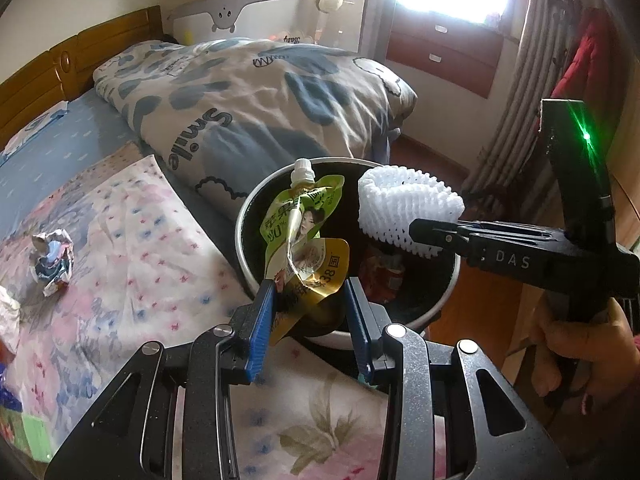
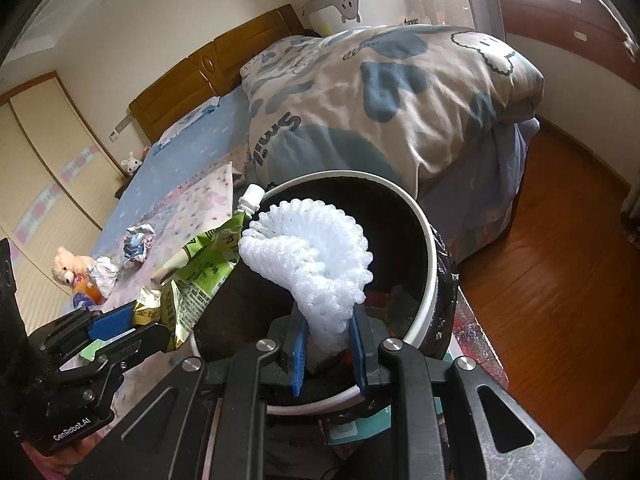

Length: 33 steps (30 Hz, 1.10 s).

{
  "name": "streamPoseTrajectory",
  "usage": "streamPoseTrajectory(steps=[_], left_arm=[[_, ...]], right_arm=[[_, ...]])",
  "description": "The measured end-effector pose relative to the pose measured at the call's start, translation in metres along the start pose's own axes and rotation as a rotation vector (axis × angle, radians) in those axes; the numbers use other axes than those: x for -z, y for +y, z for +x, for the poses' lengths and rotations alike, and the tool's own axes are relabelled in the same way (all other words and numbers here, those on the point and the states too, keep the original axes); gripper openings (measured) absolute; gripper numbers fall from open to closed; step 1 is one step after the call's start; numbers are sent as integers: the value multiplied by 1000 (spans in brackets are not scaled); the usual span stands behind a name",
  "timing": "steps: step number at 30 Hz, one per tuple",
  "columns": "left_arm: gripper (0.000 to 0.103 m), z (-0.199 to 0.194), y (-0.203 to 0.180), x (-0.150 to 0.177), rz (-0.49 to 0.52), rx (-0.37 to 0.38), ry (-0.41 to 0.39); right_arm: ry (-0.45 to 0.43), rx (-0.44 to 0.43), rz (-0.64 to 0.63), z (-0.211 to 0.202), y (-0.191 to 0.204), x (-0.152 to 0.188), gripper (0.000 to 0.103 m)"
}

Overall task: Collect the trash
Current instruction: 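Hold the cup and pouch over the bin and open both tools, then move both open tools back over the trash on the bed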

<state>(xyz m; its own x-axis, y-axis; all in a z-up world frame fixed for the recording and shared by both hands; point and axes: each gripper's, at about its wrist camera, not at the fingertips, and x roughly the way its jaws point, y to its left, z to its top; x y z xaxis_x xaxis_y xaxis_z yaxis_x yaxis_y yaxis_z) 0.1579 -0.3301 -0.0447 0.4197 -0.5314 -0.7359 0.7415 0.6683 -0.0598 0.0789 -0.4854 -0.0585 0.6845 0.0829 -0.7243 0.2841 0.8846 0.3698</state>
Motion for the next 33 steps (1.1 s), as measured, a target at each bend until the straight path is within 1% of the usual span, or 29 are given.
streamPoseTrajectory(steps=[9, 11, 12, 13, 14, 15, 16, 17, 20, 23, 25, 27, 31, 33], left_arm=[[35, 7, -1, -6, -7, 9, 8], [38, 10, -1, -7, -10, 12, 14], [42, 10, -1, -8, -15, 7, 13], [51, 10, 0, -9, -22, 2, 18], [56, 10, 1, -9, -32, 1, 14], [57, 7, 2, -8, -44, 4, 5], [58, 6, 3, -7, -49, 6, 3], [60, 5, 5, -6, -54, 6, 1], [61, -1, 10, 2, -78, 0, -3], [61, -10, 19, 16, -113, -8, -4], [61, -15, 23, 25, -130, -18, -4], [62, -23, 29, 37, -152, -32, -5], [63, -41, 46, 60, -204, -63, -12], [63, -51, 55, 72, -229, -80, -17]], right_arm=[[18, 14, -11, 8, -4, -7, 22], [22, 22, -16, 10, -5, -8, 23], [21, 25, -17, 11, -5, -9, 25], [22, 26, -13, 11, -6, -9, 29], [25, 25, -8, 12, -7, -10, 34], [26, 22, -2, 12, -8, -10, 36], [25, 22, 3, 12, -9, -11, 43], [24, 21, 7, 12, -9, -11, 52], [11, 14, 6, 9, -8, -11, 54], [-2, 3, 11, 4, -4, -8, 54], [-15, -8, 10, 1, 2, -4, 59], [-24, -21, 4, -2, 10, 0, 66], [-40, -49, -19, -7, 32, 9, 70], [-46, -77, -22, -8, 42, 15, 76]])
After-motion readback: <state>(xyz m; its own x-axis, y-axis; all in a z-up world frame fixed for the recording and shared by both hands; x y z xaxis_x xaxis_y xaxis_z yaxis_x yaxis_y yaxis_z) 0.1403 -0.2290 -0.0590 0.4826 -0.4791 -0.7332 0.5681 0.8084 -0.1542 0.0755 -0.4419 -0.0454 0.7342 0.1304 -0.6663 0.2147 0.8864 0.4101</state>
